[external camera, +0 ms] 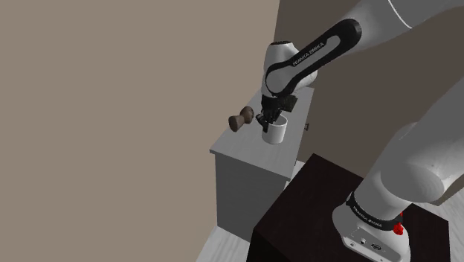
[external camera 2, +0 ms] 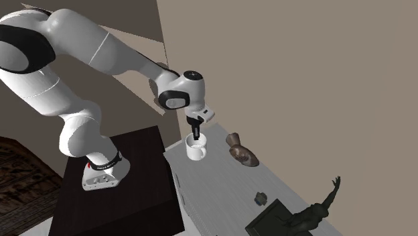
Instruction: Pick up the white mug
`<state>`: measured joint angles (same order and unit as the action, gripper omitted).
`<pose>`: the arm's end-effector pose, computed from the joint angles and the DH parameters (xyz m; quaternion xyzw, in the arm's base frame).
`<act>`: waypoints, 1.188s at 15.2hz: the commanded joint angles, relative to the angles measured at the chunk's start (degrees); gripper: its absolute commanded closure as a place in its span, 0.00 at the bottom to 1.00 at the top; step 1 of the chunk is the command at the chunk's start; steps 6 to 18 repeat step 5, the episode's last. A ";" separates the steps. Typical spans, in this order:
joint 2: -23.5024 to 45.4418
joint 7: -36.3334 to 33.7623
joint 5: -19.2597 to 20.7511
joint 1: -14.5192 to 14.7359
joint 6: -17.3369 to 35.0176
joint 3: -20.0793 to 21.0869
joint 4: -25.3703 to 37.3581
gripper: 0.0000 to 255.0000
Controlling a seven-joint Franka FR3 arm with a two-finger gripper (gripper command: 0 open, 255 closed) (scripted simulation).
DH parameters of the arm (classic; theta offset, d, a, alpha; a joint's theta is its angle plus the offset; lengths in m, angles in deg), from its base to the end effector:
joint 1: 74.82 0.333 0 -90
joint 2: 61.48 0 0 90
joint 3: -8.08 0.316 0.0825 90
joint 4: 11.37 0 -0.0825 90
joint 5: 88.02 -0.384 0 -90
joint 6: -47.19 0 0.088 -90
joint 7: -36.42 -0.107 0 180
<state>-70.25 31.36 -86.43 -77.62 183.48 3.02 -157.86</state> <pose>0.4340 -0.0596 0.3199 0.9947 -0.1018 -0.0128 0.0024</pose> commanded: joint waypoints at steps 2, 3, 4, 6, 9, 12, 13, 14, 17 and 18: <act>-1.85 -0.14 0.12 0.00 -2.82 0.09 0.96 1.00; -2.42 -0.17 0.15 -0.01 -3.69 0.11 1.27 1.00; -2.52 -0.17 0.16 -0.01 -3.83 0.11 1.31 1.00; -2.51 -0.17 0.16 -0.01 -3.83 0.11 1.31 1.00; -2.51 -0.17 0.16 -0.01 -3.83 0.11 1.31 1.00; -2.51 -0.17 0.16 -0.01 -3.83 0.11 1.31 1.00; -2.51 -0.17 0.16 -0.01 -3.83 0.11 1.31 1.00; -2.51 -0.17 0.16 -0.01 -3.83 0.11 1.31 1.00; -2.51 -0.17 0.16 -0.01 -3.83 0.11 1.31 1.00; -2.51 -0.17 0.16 -0.01 -3.83 0.11 1.31 1.00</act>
